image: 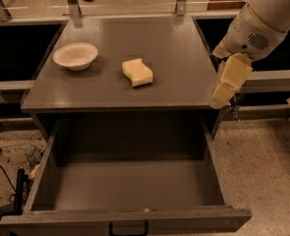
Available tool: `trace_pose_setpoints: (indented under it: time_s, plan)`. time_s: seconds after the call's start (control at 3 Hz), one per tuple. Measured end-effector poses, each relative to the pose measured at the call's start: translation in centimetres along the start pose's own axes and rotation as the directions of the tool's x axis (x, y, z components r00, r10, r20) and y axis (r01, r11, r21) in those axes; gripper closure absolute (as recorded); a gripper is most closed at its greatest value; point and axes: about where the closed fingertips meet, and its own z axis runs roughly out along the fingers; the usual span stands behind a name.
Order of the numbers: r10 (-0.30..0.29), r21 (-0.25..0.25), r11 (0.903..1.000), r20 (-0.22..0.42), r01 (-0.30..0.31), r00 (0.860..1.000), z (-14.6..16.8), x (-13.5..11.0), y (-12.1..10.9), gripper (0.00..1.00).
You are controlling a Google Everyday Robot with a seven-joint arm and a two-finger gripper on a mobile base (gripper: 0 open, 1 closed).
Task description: Place sponge into top drawer
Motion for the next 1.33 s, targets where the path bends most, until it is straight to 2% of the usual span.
trace_pose_setpoints:
  time_s: [0.67,1.33]
  plan:
    - [0.054,0.084,0.9955,-0.131,-0.043,0.99,0.0,-0.9,-1.0,0.0]
    - [0.063,0.082,0.9952,-0.125,-0.053,0.99,0.1,-1.3,-1.8,0.0]
